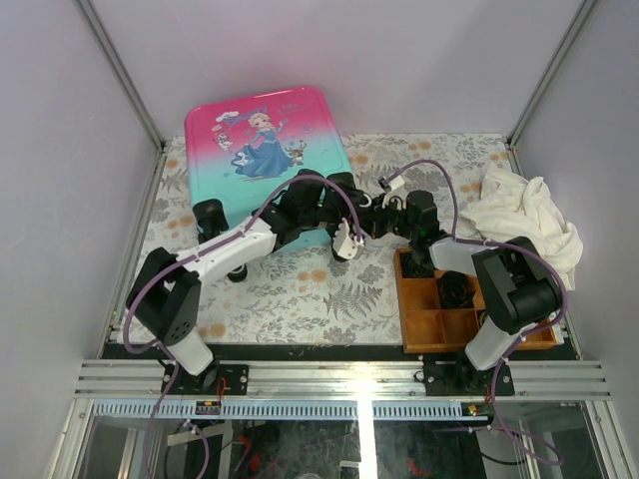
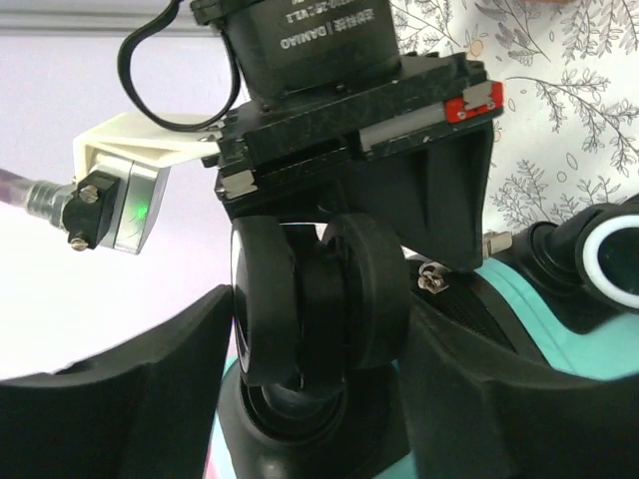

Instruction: Pack the luggage

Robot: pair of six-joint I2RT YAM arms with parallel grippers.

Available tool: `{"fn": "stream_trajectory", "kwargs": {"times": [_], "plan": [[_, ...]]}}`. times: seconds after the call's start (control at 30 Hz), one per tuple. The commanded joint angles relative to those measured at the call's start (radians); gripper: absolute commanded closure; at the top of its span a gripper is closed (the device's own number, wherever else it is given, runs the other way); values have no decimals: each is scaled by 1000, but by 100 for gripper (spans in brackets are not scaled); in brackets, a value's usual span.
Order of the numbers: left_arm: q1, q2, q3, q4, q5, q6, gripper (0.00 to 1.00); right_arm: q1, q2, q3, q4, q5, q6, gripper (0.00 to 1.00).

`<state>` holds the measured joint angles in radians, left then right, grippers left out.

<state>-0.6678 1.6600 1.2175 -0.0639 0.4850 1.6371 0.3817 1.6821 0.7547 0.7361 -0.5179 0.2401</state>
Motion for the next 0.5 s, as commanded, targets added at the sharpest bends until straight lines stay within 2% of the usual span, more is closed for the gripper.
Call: {"fn": "stream_trajectory", "kwargs": {"times": [0.0, 0.13, 0.3, 0.4, 0.47], "plan": [[-6, -18, 52, -75, -2, 45, 56, -12, -15, 15, 16, 84, -92, 100], [9, -54, 76, -236, 11, 67, 75, -53, -46, 16, -6, 75, -153, 100], [11, -75, 116, -492, 34, 164, 91, -110, -41, 67, -60, 58, -247, 100], [10, -58, 163, -632, 30, 194, 99, -121, -31, 125, -115, 50, -307, 100], [11, -49, 188, -707, 30, 205, 100, -130, -25, 154, -126, 50, -339, 100]]}}
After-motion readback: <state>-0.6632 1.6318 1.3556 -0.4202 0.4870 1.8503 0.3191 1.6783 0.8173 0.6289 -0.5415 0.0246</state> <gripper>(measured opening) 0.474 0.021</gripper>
